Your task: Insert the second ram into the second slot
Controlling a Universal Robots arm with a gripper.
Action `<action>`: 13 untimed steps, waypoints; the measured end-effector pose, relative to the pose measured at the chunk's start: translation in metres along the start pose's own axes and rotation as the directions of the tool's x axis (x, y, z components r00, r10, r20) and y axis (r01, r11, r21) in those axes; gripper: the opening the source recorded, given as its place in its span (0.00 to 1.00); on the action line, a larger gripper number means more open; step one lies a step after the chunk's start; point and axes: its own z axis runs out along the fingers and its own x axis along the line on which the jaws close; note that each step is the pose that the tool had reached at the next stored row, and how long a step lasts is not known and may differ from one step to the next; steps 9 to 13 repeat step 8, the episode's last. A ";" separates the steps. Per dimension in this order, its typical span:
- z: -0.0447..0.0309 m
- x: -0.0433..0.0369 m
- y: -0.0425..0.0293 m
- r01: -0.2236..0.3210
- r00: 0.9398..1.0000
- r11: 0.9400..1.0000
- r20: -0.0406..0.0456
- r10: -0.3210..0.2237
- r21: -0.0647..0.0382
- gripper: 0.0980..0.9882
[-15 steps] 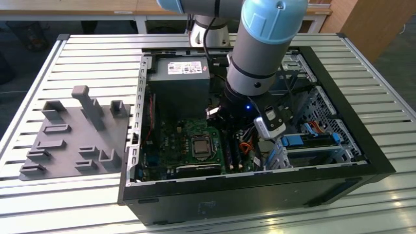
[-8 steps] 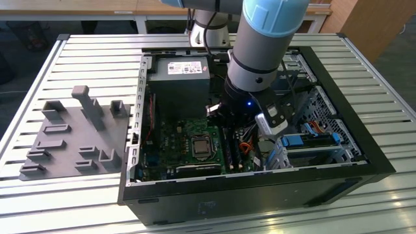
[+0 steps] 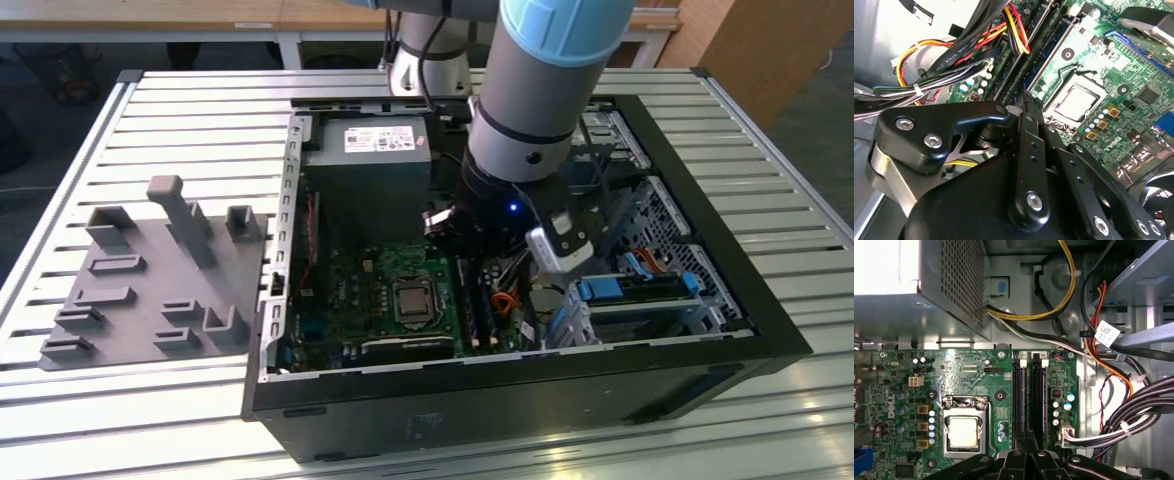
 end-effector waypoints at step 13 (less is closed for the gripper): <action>-0.0022 0.0001 0.0001 0.000 1.000 1.000 0.000 0.000 0.000 0.01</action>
